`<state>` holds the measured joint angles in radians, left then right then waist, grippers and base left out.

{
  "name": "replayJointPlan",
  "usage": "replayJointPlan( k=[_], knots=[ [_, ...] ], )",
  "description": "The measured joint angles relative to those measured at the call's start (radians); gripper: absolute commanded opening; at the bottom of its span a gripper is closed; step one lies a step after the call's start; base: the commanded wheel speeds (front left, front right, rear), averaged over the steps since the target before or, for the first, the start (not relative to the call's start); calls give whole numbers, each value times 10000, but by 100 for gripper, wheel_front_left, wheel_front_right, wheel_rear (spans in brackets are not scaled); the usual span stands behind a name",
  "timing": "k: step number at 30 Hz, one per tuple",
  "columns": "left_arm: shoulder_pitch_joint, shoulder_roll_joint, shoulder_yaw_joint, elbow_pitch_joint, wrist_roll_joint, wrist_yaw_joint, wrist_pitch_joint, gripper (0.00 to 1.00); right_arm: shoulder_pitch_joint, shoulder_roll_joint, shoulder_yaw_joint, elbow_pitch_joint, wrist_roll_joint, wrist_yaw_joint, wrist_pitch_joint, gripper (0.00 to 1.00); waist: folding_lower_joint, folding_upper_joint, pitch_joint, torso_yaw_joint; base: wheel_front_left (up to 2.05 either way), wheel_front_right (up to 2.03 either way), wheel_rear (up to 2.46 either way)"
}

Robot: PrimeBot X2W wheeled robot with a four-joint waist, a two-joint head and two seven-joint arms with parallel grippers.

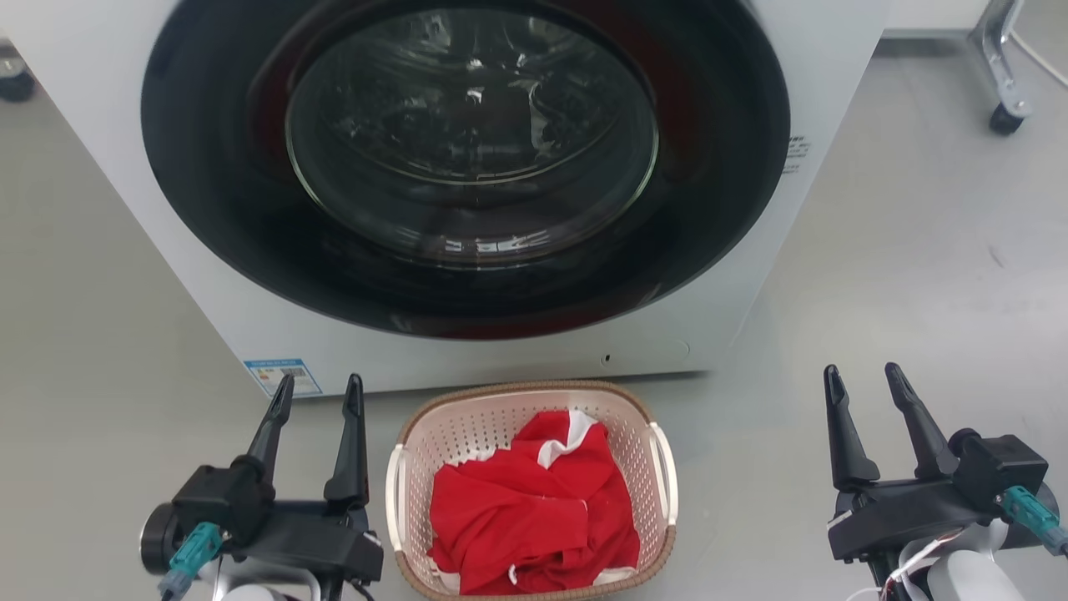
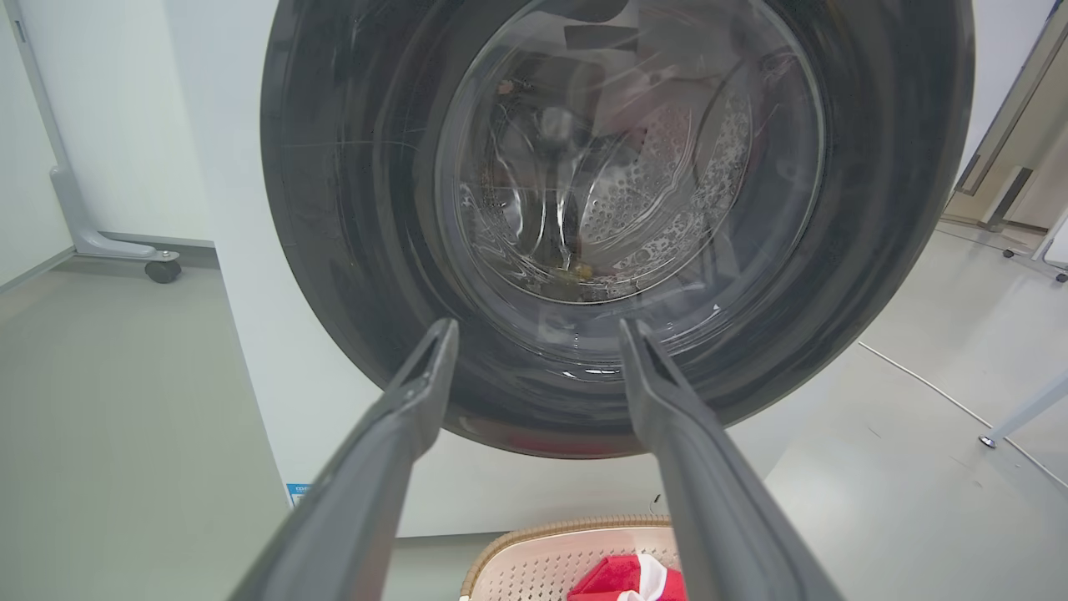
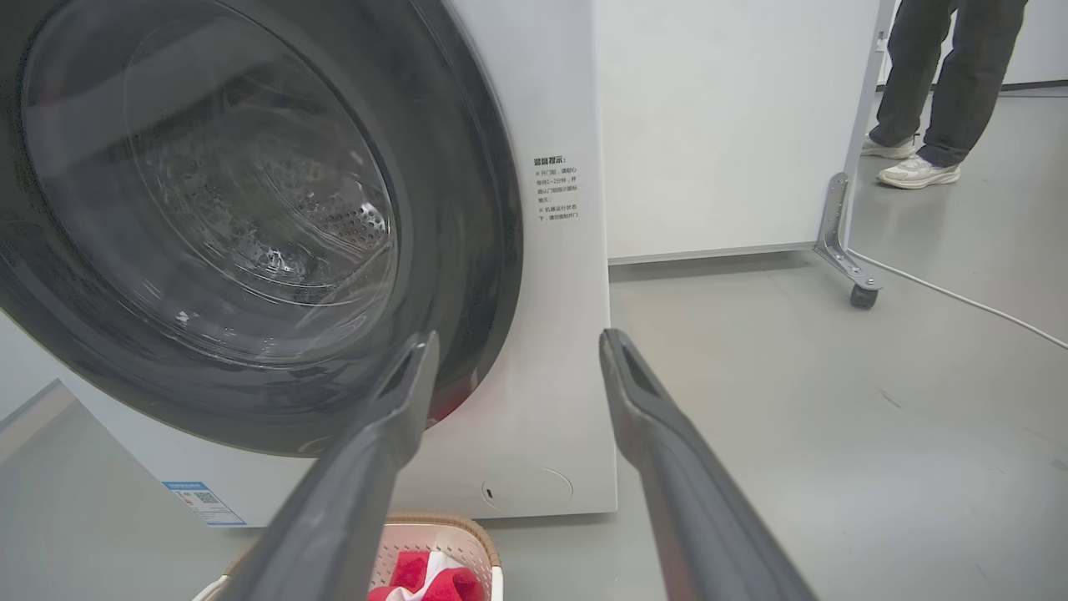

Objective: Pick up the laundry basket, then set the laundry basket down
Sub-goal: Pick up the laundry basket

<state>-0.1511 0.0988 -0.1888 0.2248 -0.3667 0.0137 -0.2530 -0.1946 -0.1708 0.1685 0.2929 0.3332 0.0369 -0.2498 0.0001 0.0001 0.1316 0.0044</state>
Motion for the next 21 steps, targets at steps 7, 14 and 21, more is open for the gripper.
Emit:
replayJointPlan(
  k=[7, 14, 21],
  knots=[
    [-554, -63, -52, -96, 4, -82, 0, 100, -376, 63, -29, -98, -88, -2, -29, 100, 0, 0, 867, 27, 0, 0, 0],
    [-1161, -79, -4, -123, 4, -153, 0, 100, -895, 134, -31, -215, -186, -2, -40, 100, 2, 0, 1839, 51, 0, 0, 0],
    [-1720, -127, 67, -113, 4, -236, 0, 100, -1429, 215, -71, -219, -259, -2, -40, 100, 2, 1, 2825, 82, 0, 0, 0]
  ],
)
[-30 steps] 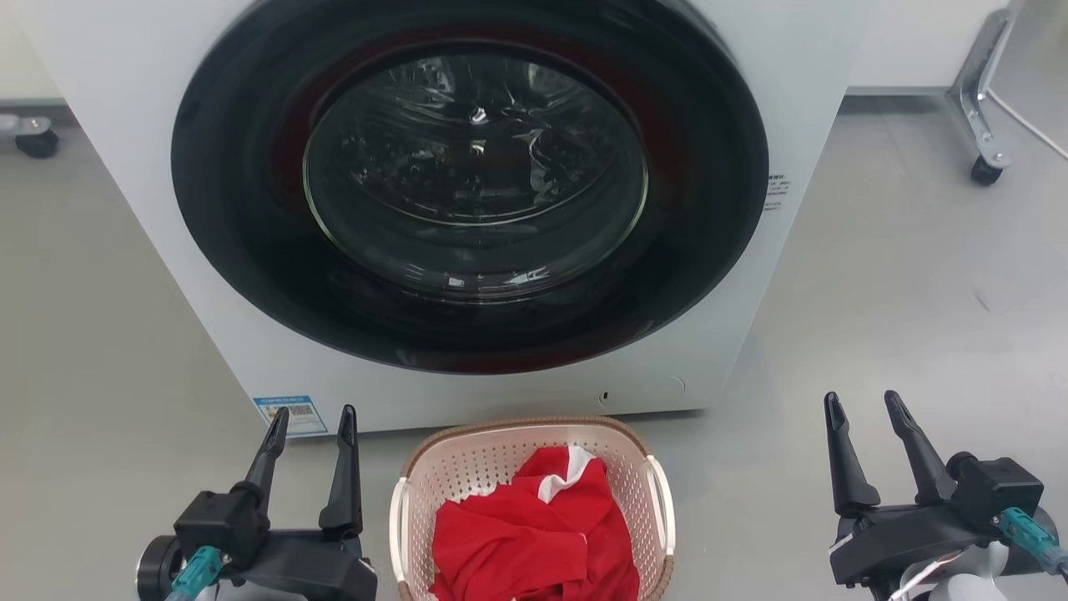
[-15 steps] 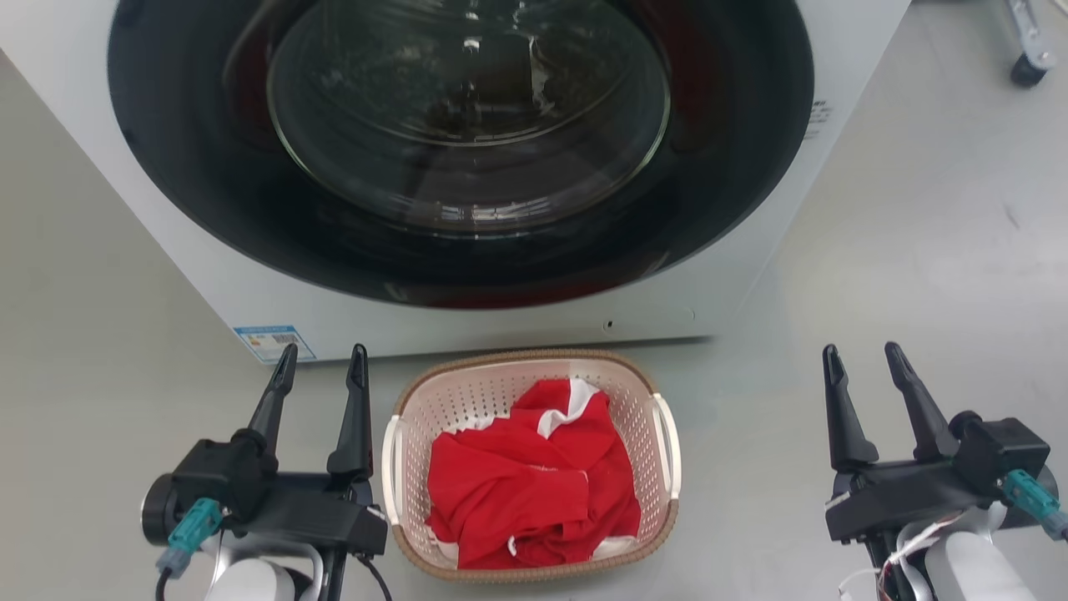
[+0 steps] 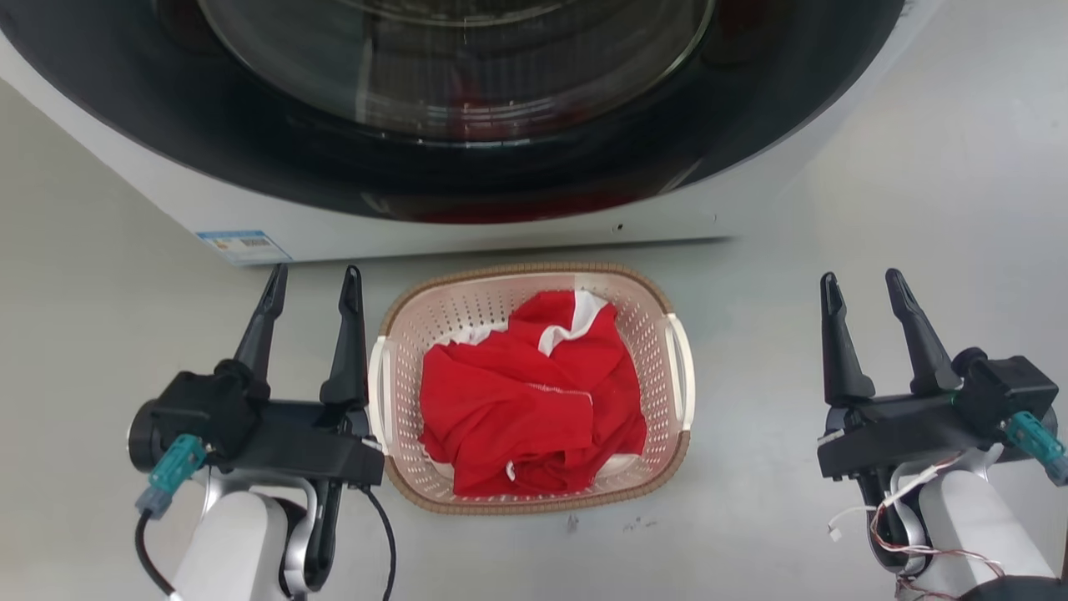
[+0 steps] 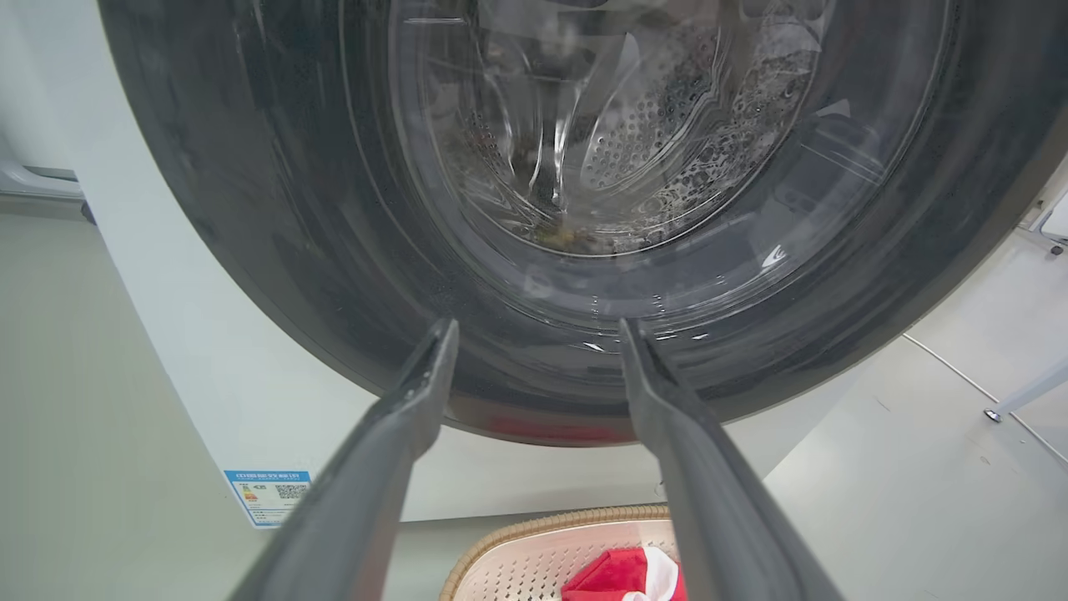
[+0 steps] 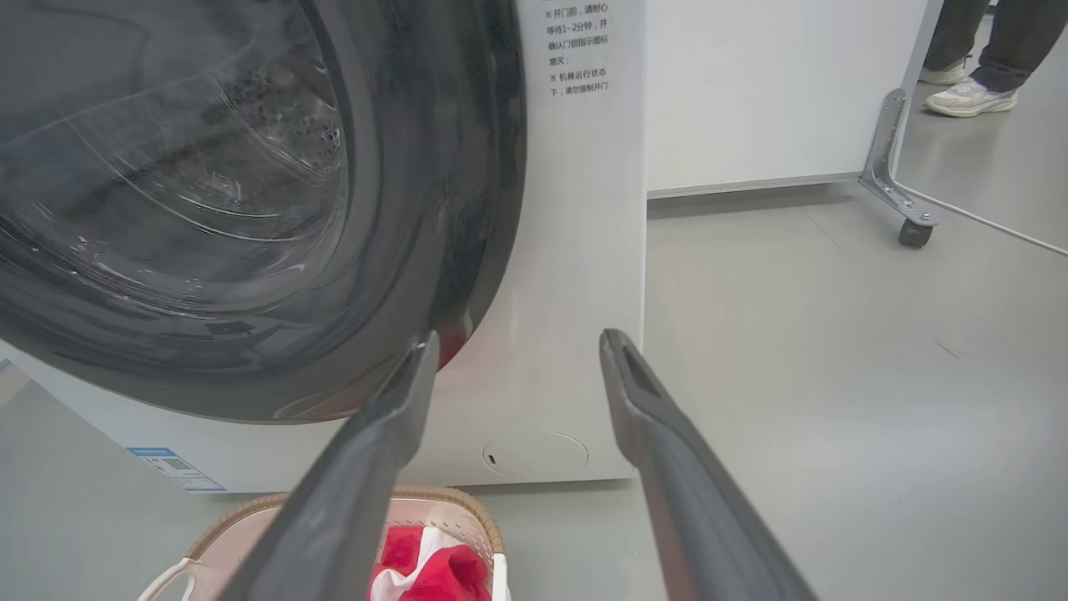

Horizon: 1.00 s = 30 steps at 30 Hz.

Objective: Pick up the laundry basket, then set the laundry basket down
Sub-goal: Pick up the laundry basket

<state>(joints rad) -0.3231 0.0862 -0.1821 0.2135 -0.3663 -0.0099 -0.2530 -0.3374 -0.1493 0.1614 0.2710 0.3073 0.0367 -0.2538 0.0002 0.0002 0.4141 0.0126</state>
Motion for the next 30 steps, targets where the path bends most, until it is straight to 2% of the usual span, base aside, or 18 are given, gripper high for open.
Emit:
replayJointPlan(
  k=[15, 30],
  knots=[
    [-1156, -100, 59, 639, -46, -355, -2, 100, -1156, 96, -8, 355, -92, 33, 0, 100, -1, 0, 1642, 91, 0, 0, 0],
    [-3203, -161, 157, 2458, -631, -708, 330, 100, -3129, 121, 295, 1845, -374, 253, -17, 100, -1, 0, 3029, 255, 0, 0, 0]
  ],
)
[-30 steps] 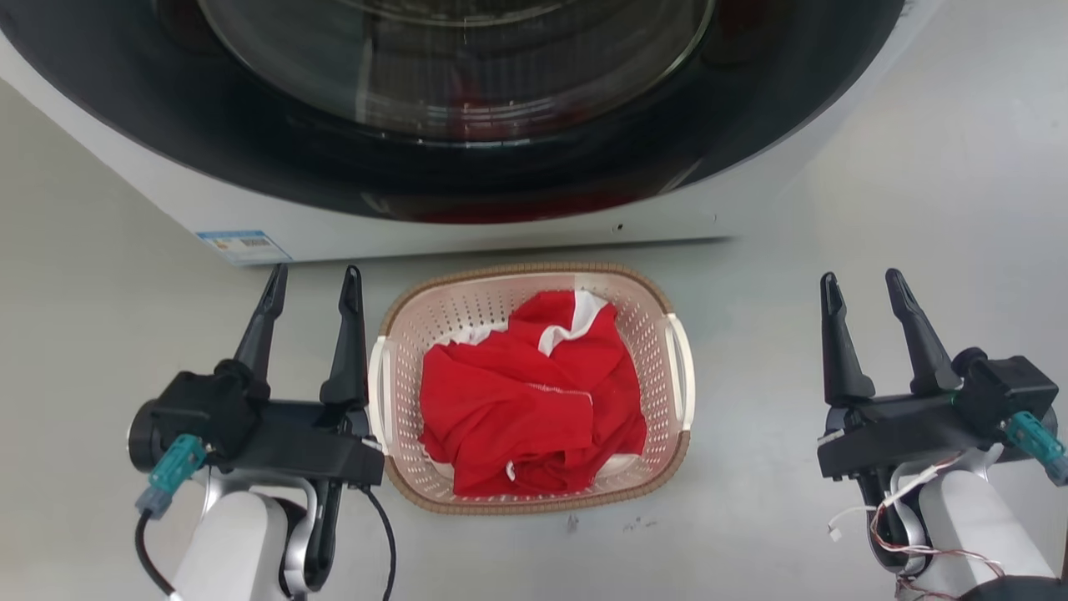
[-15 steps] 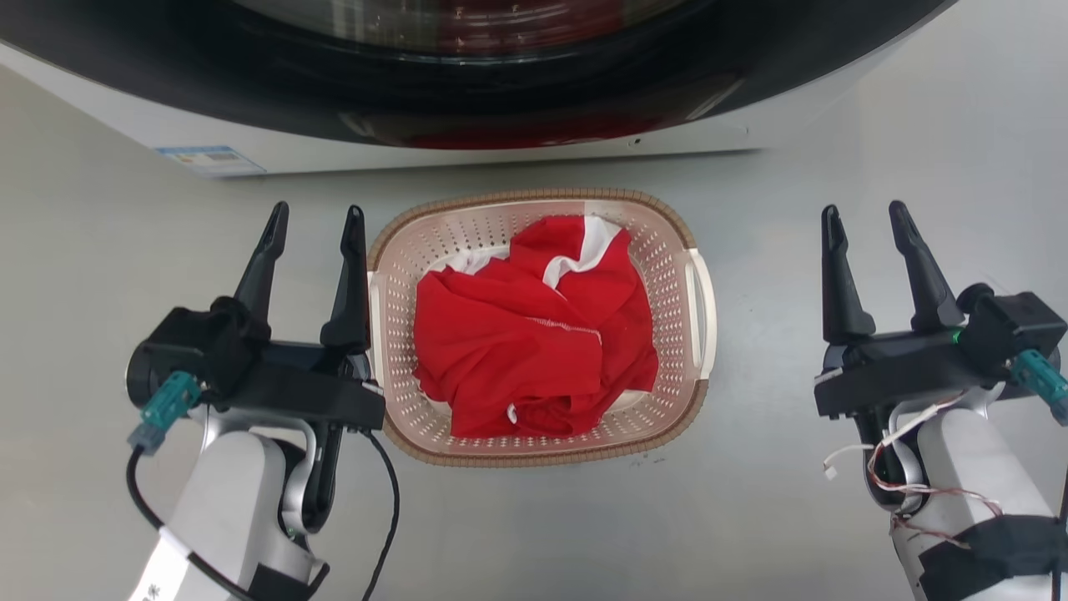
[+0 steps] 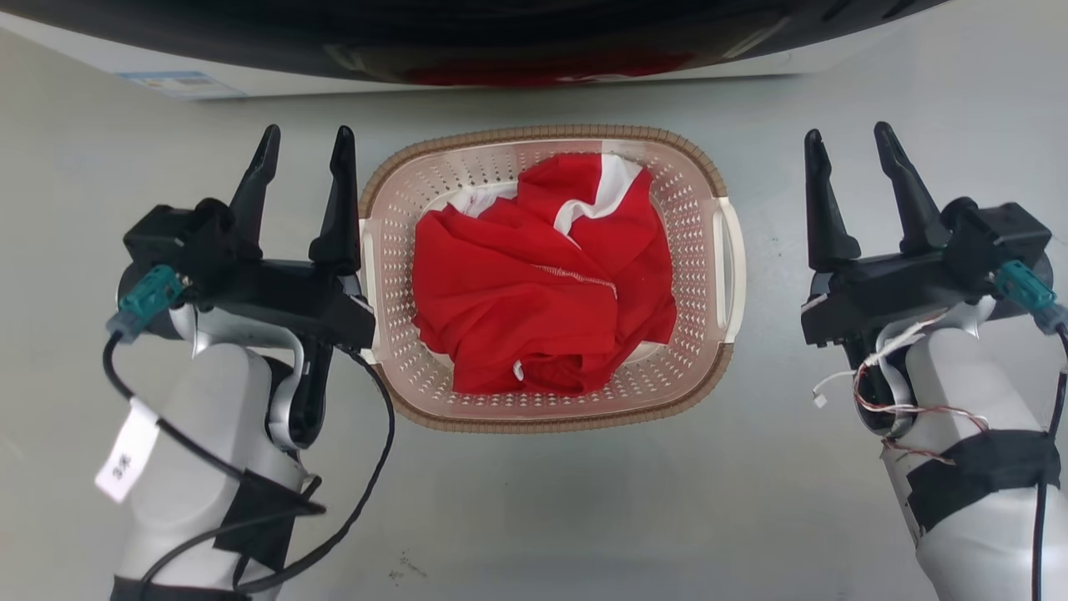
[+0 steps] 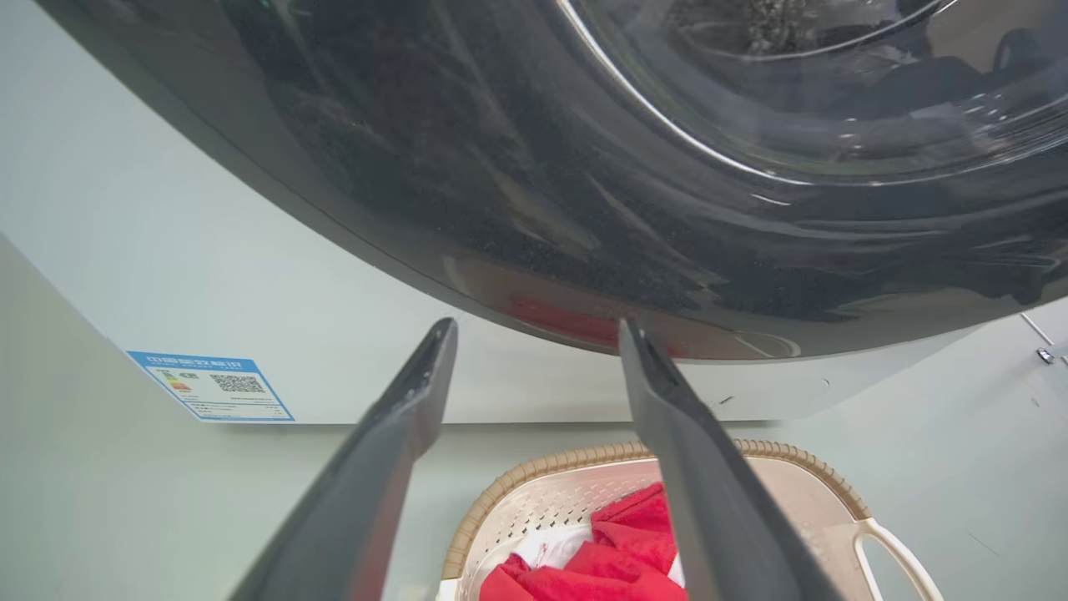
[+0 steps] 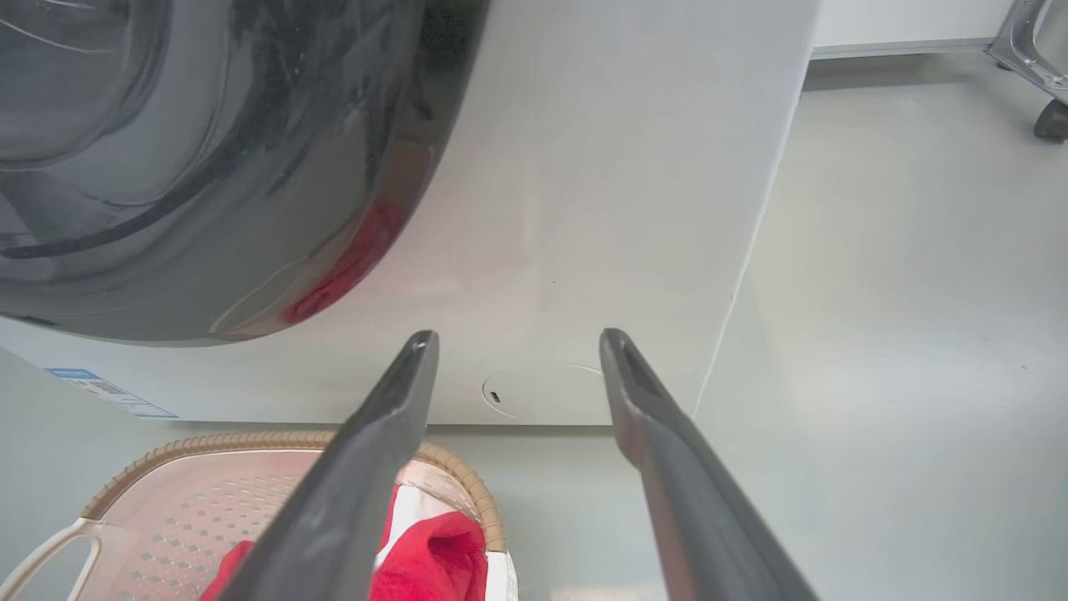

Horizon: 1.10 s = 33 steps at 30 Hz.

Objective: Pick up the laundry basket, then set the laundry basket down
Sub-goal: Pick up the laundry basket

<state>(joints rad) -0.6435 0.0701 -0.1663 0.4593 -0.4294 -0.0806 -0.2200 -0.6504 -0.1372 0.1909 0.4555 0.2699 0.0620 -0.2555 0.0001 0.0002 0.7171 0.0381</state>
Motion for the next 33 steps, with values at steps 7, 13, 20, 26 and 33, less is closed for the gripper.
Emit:
replayJointPlan(
  k=[7, 13, 20, 26, 33],
  knots=[
    [-740, -12, -105, 1216, -109, -176, 353, 100, -759, 10, 263, 1083, -104, 92, 96, 100, -1, 0, 414, 89, 0, 0, 0],
    [-1044, -65, -230, 2230, -297, -268, 629, 100, -1046, 127, 575, 1987, -245, 188, 176, 100, -1, -1, 593, 133, 0, 0, 0],
    [-1359, -109, -397, 3289, -552, -353, 880, 100, -1264, 276, 763, 2940, -265, 265, 173, 100, -1, -1, 772, 129, 0, 0, 0],
    [-1508, -115, -525, 4163, -644, -426, 1074, 100, -1431, 418, 941, 3756, -236, 320, 173, 100, -1, -1, 961, 68, 0, 0, 0],
    [-1553, -132, -681, 4849, -742, -430, 1275, 100, -1660, 508, 1087, 4351, -224, 351, 174, 100, -1, -2, 1208, 45, 0, 0, 0]
  ],
)
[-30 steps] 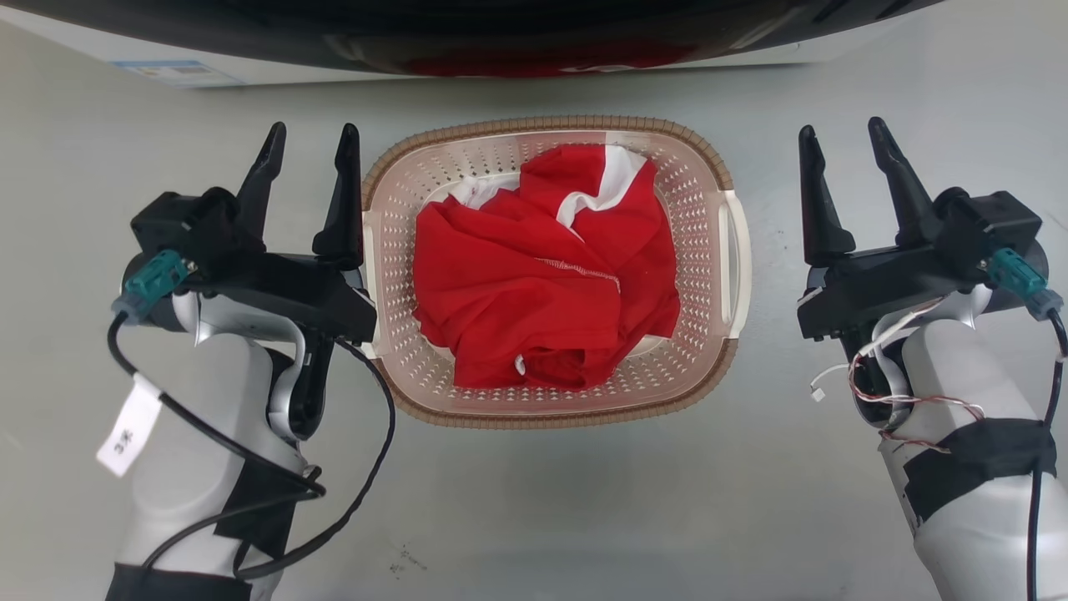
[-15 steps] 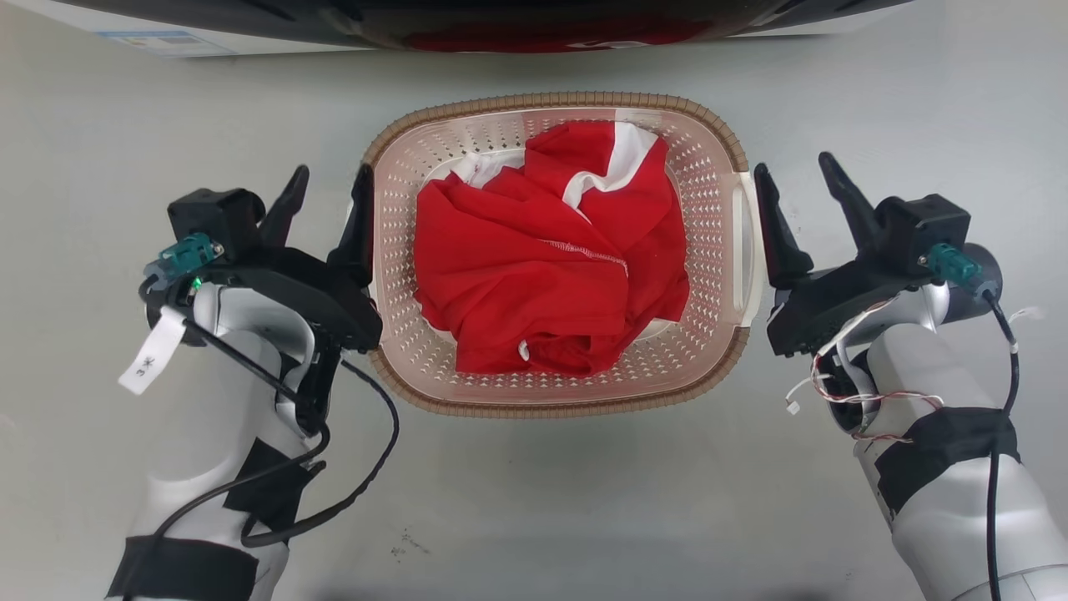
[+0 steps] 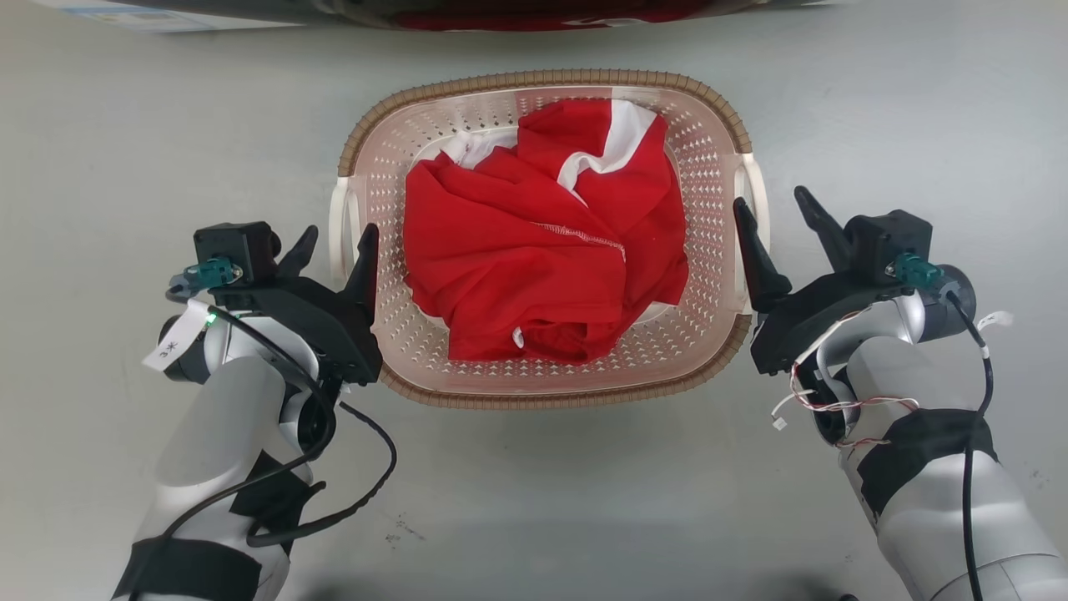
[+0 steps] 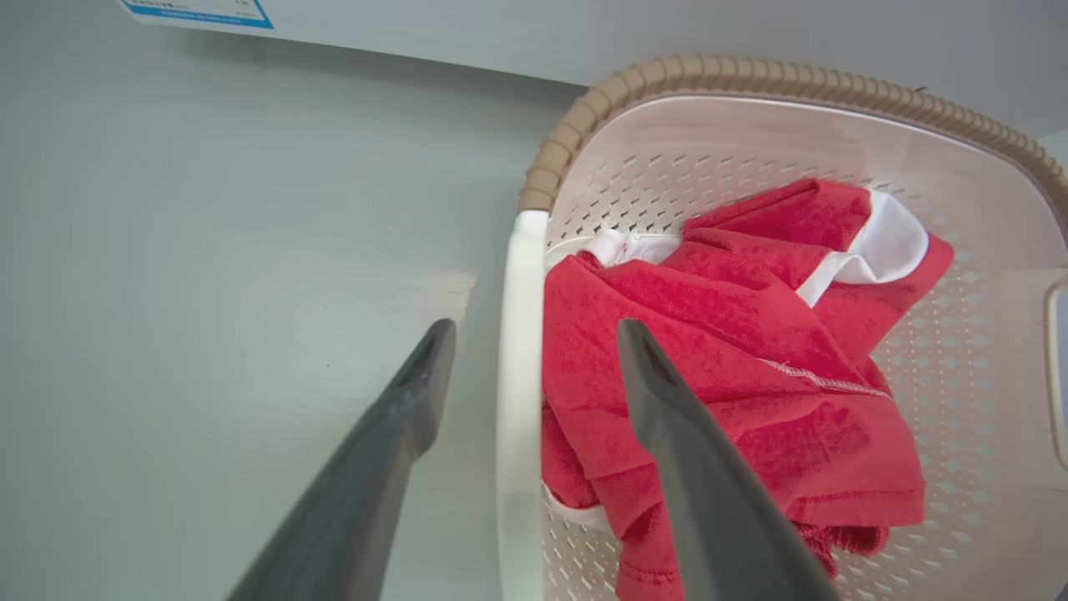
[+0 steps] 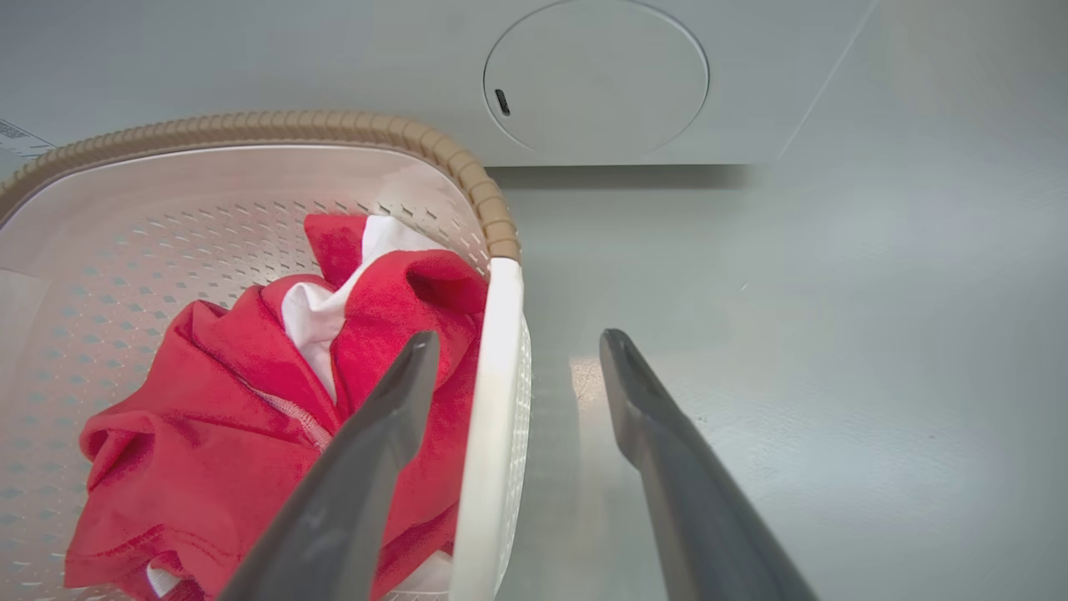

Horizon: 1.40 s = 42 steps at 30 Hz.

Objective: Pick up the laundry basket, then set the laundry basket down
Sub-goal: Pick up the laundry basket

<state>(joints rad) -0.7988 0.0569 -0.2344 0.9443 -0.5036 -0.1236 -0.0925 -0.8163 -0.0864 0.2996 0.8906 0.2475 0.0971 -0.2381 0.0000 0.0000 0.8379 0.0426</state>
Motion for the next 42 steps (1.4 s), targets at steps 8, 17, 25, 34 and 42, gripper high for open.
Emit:
replayJointPlan(
  k=[8, 17, 25, 34, 42],
  knots=[
    [-268, -42, -109, 587, -100, -13, 42, 100, -204, 65, 102, 596, 92, 58, -8, 100, 0, 0, 172, 32, 0, 0, 0],
    [-641, -107, -362, 934, -353, -75, 69, 0, -577, 100, 257, 1062, 176, 140, -12, 0, -1, 0, 251, 82, 0, 0, 0],
    [-771, -125, -610, 1223, -531, -75, 117, 0, -767, 146, 295, 1507, 345, 174, -25, 0, -2, 0, 188, 104, 0, 0, 0],
    [-754, -221, -813, 1595, -681, -81, 159, 0, -764, 192, 355, 2042, 614, 190, -13, 0, -1, 0, -287, 111, 0, 0, 0],
    [-725, -247, -1005, 1856, -995, -82, 295, 0, -765, 240, 405, 2462, 738, 265, -10, 0, -1, 0, -851, 107, 0, 0, 0]
  ],
)
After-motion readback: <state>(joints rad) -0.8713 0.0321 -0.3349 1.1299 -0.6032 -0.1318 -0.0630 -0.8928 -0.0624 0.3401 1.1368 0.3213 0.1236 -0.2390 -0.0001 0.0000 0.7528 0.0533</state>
